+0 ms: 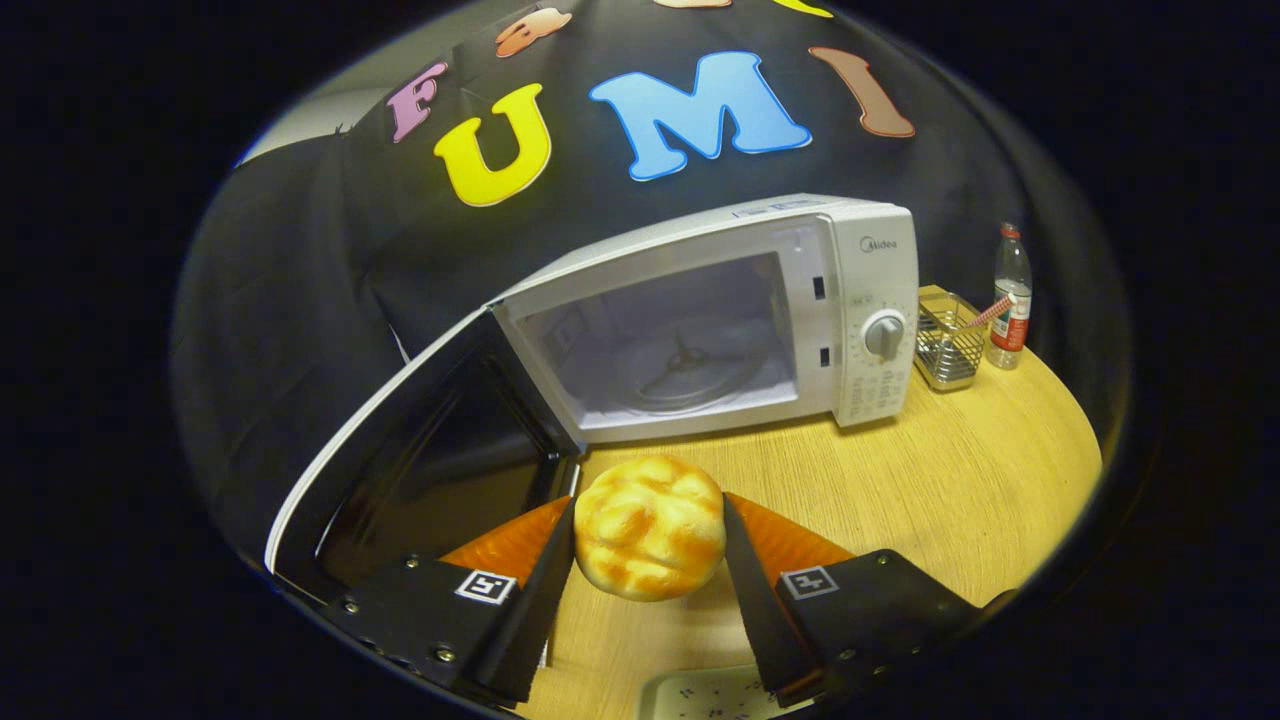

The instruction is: Open the microwave, put the food inside, and close the microwave door.

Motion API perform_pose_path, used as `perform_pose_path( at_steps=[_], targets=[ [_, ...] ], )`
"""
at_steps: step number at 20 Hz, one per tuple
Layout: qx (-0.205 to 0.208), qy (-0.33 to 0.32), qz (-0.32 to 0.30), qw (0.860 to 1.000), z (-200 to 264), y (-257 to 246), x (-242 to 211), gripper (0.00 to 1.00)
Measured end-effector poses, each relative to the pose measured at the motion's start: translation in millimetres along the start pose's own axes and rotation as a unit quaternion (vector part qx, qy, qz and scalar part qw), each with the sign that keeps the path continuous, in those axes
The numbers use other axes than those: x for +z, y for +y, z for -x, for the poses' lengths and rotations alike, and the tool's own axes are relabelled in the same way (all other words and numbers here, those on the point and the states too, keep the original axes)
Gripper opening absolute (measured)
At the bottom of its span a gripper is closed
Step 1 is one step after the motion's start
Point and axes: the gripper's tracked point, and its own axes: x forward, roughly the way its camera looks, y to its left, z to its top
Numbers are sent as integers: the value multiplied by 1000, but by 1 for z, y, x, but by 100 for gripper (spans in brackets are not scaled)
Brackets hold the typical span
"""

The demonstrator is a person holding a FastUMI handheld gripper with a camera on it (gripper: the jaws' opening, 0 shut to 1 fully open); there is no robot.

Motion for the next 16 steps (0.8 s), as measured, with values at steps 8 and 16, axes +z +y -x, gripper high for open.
perform_pose_path(
  at_steps=[8, 16],
  targets=[
    [19, -82, -36, 996, -64, 14, 46, 81],
    [0, -119, -96, 988, -135, -9, 64, 84]
  ],
)
